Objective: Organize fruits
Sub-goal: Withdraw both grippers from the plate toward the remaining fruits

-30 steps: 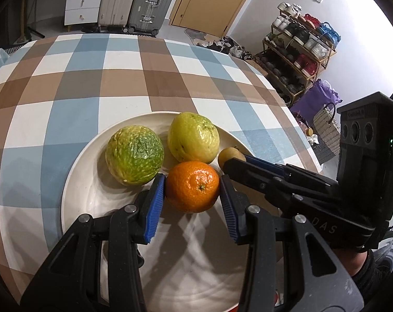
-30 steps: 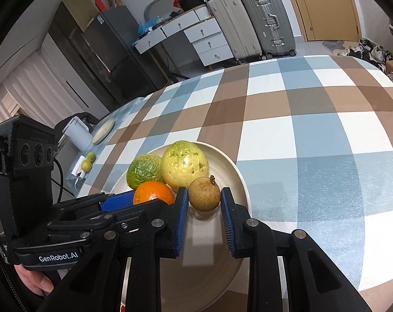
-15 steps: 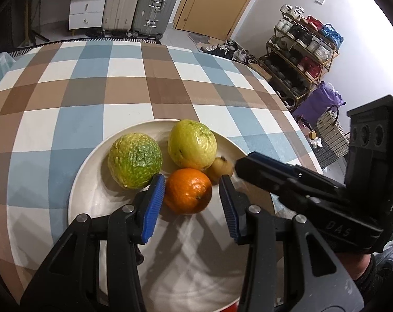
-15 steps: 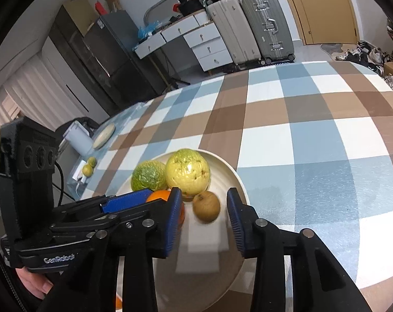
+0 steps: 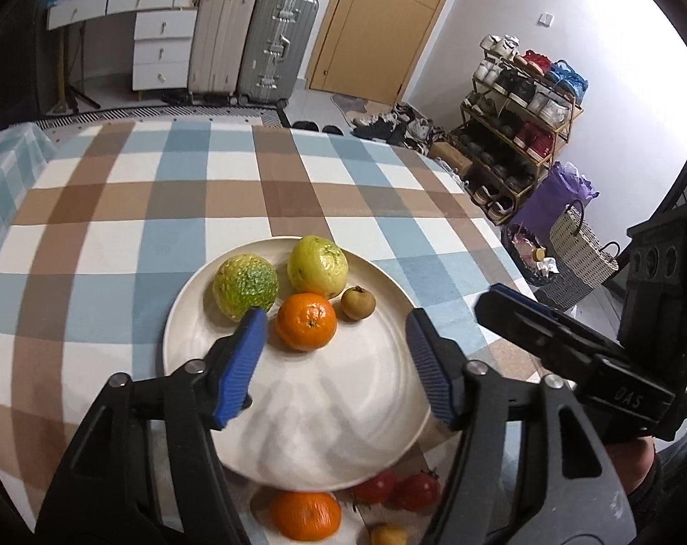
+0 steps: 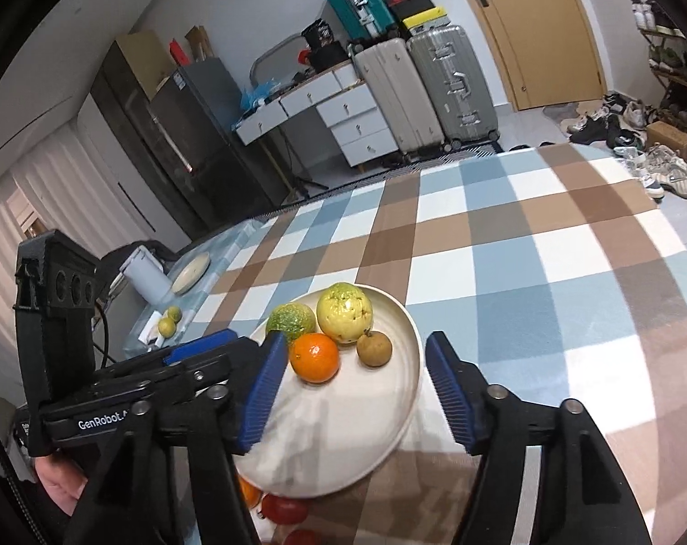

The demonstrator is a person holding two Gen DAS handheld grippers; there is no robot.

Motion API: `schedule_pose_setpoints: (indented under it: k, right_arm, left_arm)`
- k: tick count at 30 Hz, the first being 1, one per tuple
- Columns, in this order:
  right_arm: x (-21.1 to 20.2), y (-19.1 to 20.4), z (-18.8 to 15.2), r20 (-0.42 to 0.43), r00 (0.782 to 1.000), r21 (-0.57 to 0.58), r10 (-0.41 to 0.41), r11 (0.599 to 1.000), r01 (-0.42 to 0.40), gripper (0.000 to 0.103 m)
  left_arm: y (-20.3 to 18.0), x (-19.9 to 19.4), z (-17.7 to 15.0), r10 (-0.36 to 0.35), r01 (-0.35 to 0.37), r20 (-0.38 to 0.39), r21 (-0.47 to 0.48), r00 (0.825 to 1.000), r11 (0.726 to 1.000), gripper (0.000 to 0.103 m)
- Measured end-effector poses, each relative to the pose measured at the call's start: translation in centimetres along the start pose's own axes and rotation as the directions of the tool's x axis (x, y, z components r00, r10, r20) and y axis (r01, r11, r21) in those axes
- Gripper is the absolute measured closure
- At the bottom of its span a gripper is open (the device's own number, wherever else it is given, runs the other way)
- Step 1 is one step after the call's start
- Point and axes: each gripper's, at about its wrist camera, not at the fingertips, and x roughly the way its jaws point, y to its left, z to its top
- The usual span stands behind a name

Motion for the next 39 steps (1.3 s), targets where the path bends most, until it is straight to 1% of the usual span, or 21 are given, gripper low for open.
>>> schedule_pose_setpoints:
  k: [2, 3, 5, 6, 8, 10, 12, 13, 14, 17, 22, 24, 26, 28, 30, 32, 39]
  right_arm:
    - [-1.1, 0.4, -0.2, 0.014, 1.000, -0.005, -0.006, 1.000, 0.006, 0.023]
    - [-1.7, 0.7, -0.3, 0.027, 1.000, -0.013, -0.012, 1.000, 0.012, 0.021]
    - [-2.8, 1.1, -0.6, 0.047, 0.999, -0.026, -0.014, 1.000, 0.015, 0.013]
    - [-3.3, 1.4, -0.8, 0.055, 0.998, -0.032, -0.013, 0.999, 0.015, 0.012]
    - [-4.2, 2.0, -1.2, 0.065, 0.998, -0.042, -0.013, 0.999, 0.016, 0.006]
    - [-5.1, 2.6, -1.8, 0.074, 0.997, -0.048, -0.016, 0.999, 0.019, 0.003]
    - [-5.7, 3.1, -2.5, 0.072, 0.997, -0.058, -0.011, 0.998, 0.015, 0.003]
    - [-5.9, 3.3, -2.7, 0.071, 0.997, -0.063, -0.011, 0.998, 0.015, 0.003]
    - [-6.2, 3.6, -3.2, 0.071, 0.997, -0.071, -0.012, 0.997, 0.017, 0.002]
    - [-6.7, 4.2, -4.3, 0.067, 0.998, -0.084, -0.015, 0.996, 0.021, 0.001]
    - [-7.3, 4.8, -6.4, 0.054, 0.998, -0.105, -0.030, 0.994, 0.035, 0.001]
    - [-7.3, 5.0, -7.1, 0.039, 0.999, -0.109, -0.037, 0.993, 0.041, 0.001]
    - [-7.4, 5.1, -8.1, 0.019, 0.999, -0.116, -0.041, 0.992, 0.043, 0.001]
    - [-7.2, 5.2, -8.8, -0.016, 1.000, -0.115, -0.017, 0.993, 0.015, 0.001]
    - [-7.2, 5.3, -9.6, -0.039, 0.999, -0.113, -0.012, 0.994, 0.007, 0.001]
    - [-7.1, 5.4, -10.6, -0.050, 0.999, -0.116, -0.021, 0.993, 0.015, 0.001]
    - [-6.5, 5.4, -13.1, -0.080, 0.997, -0.098, -0.019, 0.995, 0.011, 0.001]
  left_arm:
    - [-0.3, -1.3, -0.4, 0.010, -0.010, 0.018, 0.006, 1.000, 1.000, 0.032]
    - [-0.5, -2.1, -0.6, 0.016, -0.017, 0.028, 0.009, 0.999, 1.000, 0.031]
    - [-0.8, -3.4, -1.1, 0.032, -0.032, 0.044, 0.013, 0.999, 0.999, 0.022]
    - [-1.0, -4.1, -1.4, 0.038, -0.039, 0.053, 0.013, 0.998, 0.999, 0.022]
    - [-1.4, -5.3, -2.1, 0.039, -0.040, 0.056, 0.022, 0.998, 0.999, 0.020]
    - [-1.6, -6.4, -2.8, 0.030, -0.032, 0.061, 0.027, 0.998, 0.999, 0.019]
    - [-1.8, -7.4, -3.6, 0.019, -0.021, 0.074, 0.022, 0.997, 1.000, 0.014]
    - [-1.9, -7.9, -4.0, 0.016, -0.017, 0.078, 0.021, 0.997, 1.000, 0.006]
    - [-1.9, -8.7, -4.7, 0.019, -0.020, 0.091, 0.017, 0.996, 1.000, 0.002]
    - [-1.9, -10.1, -6.0, 0.024, -0.025, 0.123, 0.004, 0.992, 1.000, 0.001]
    - [-1.7, -11.3, -8.7, 0.001, -0.002, 0.125, 0.001, 0.992, 1.000, 0.001]
    - [-1.8, -11.5, -9.9, 0.012, -0.013, 0.128, 0.008, 0.992, 1.000, 0.001]
    - [-1.7, -11.6, -11.0, 0.018, -0.018, 0.121, 0.003, 0.992, 1.000, 0.001]
    - [-1.3, -11.4, -11.8, 0.013, -0.012, 0.115, -0.017, 0.993, 1.000, 0.001]
    - [-0.9, -11.2, -12.9, 0.022, -0.020, 0.097, -0.026, 0.995, 0.999, 0.001]
    - [-0.5, -10.9, -13.8, 0.034, -0.032, 0.080, -0.036, 0.996, 0.999, 0.001]
    - [0.8, -9.8, -16.4, 0.042, -0.040, 0.028, -0.058, 0.999, 0.997, 0.001]
